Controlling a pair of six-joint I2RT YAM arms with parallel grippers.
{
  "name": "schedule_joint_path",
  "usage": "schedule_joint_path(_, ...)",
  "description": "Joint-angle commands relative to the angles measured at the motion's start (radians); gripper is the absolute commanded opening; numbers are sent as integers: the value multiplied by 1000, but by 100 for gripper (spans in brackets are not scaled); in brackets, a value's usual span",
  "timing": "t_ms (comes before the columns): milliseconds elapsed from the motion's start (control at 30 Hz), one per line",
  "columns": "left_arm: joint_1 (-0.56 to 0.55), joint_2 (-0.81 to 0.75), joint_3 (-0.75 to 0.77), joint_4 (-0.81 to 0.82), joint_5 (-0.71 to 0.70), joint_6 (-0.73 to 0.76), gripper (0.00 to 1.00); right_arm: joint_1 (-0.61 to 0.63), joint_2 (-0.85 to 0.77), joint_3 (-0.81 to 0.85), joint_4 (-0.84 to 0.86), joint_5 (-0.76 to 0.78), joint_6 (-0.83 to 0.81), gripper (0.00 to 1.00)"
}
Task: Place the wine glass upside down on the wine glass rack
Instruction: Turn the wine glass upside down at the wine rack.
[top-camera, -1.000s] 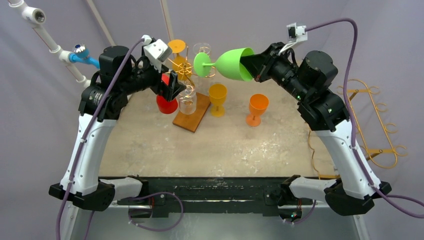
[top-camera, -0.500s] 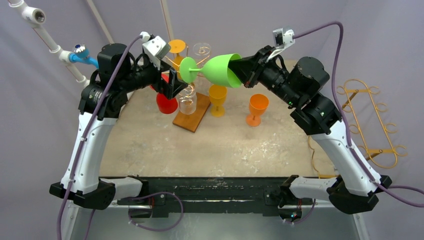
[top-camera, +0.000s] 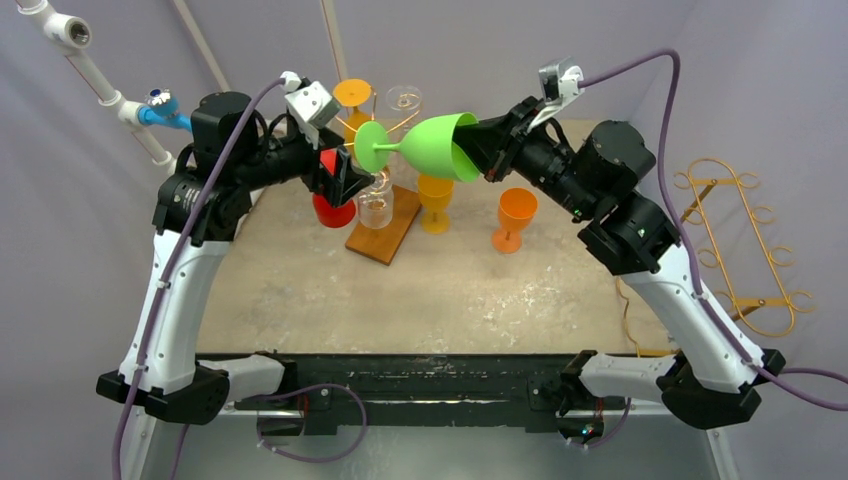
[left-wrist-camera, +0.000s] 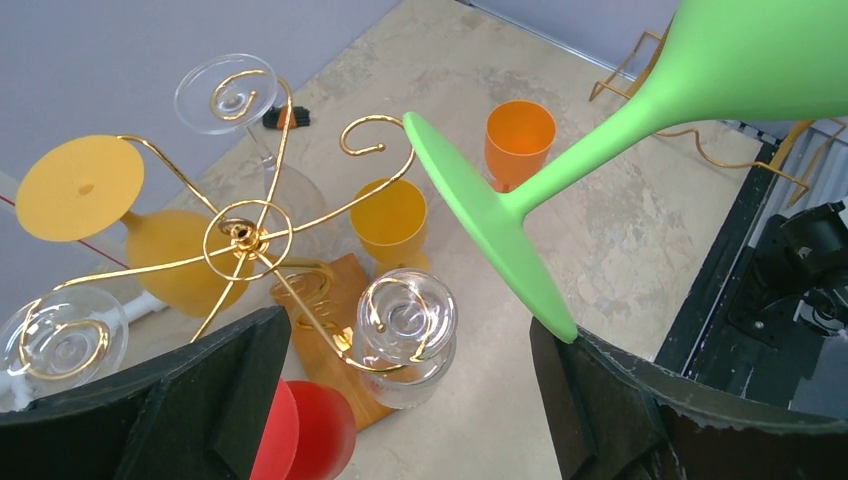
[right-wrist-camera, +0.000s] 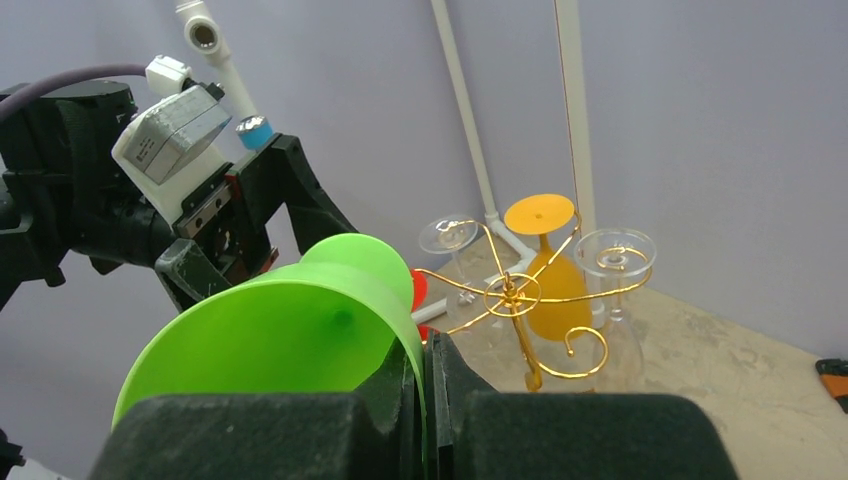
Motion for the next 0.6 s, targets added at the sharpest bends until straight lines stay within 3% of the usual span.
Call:
schedule_joint_path(0,-12,-33,1,86,157,-58,100,23,6,-22,35,38,-47,0)
schedule_joint_path(133,-12,-42,-10,73,244,-38,100,34,13,-12,19,109,-83,0)
schedule_joint_path(333,-12,-67,-45,77,250,-15,100,35,18,-7,13,215,-139,0)
schedule_joint_path(567,-12,-85,-80,162,49,-69,100,35,5,-31,55,145,-127,0)
